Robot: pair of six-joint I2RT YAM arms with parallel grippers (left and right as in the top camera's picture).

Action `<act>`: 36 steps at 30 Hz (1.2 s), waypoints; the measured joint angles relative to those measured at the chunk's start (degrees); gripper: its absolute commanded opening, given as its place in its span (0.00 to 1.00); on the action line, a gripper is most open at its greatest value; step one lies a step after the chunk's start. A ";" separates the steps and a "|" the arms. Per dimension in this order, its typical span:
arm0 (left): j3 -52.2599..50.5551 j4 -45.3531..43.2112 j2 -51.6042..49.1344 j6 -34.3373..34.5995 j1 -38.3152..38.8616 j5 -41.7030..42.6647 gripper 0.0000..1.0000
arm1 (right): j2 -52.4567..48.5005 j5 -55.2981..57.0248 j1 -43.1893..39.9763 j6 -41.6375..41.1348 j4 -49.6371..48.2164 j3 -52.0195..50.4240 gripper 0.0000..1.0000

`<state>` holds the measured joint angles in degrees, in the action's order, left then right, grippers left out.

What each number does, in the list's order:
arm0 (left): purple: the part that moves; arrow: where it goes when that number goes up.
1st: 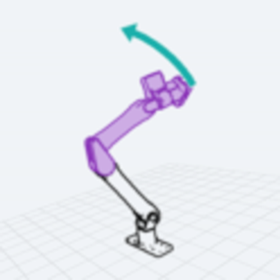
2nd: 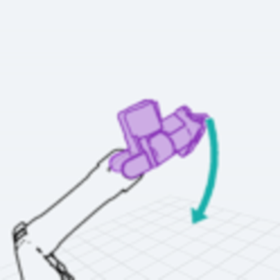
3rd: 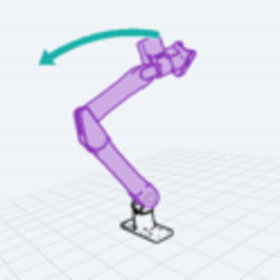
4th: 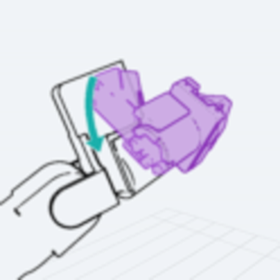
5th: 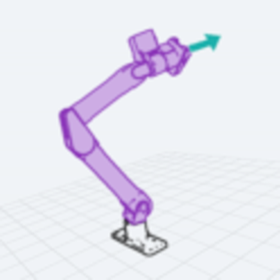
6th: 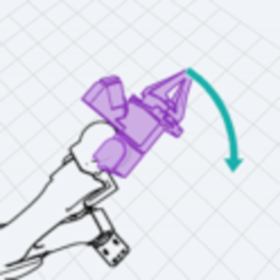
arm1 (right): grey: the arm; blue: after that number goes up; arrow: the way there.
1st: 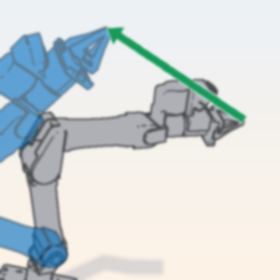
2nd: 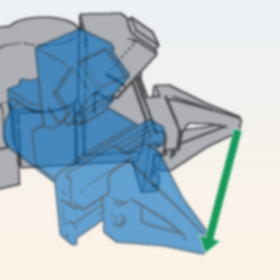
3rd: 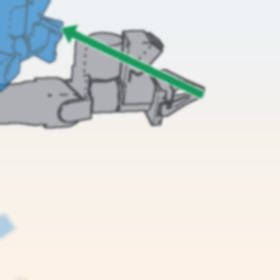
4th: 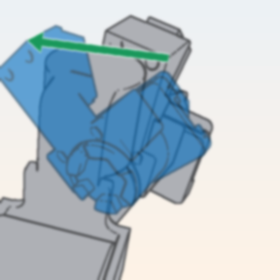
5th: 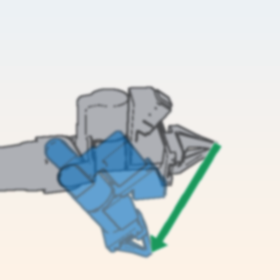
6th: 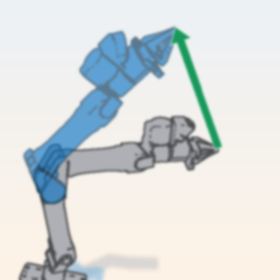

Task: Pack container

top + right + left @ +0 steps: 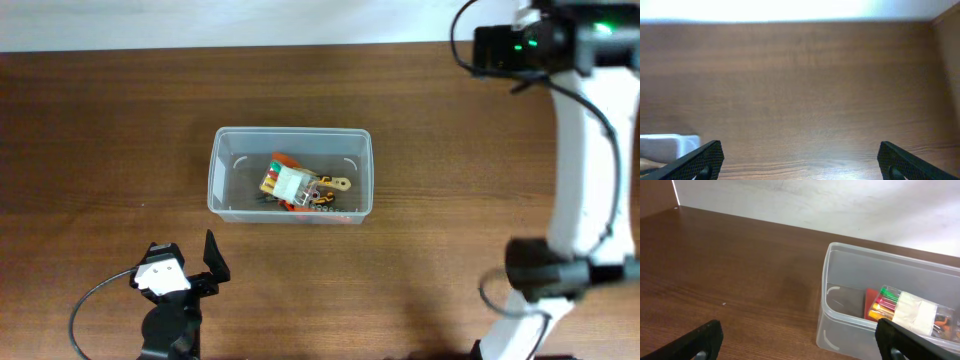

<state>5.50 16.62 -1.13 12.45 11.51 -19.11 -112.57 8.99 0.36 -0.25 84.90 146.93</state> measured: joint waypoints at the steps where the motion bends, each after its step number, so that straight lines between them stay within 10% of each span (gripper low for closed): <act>1: 0.00 0.00 0.00 0.00 0.00 0.00 0.99 | 2.75 -0.02 0.04 0.02 -0.02 0.00 0.99; 22: 0.00 0.00 0.00 0.00 0.00 0.00 0.99 | 47.82 0.63 0.07 -0.02 1.49 -1.44 0.99; 30: 0.00 -0.02 0.00 0.00 0.00 0.00 0.99 | 71.08 -1.05 0.11 0.02 0.35 -27.65 0.99; 36: 0.00 -0.04 0.00 0.00 0.00 0.02 0.99 | 87.86 -1.40 0.11 0.00 -18.10 -56.28 0.99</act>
<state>5.50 16.58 -1.13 12.45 11.51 -19.09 -24.71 7.60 0.47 -0.25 66.81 90.65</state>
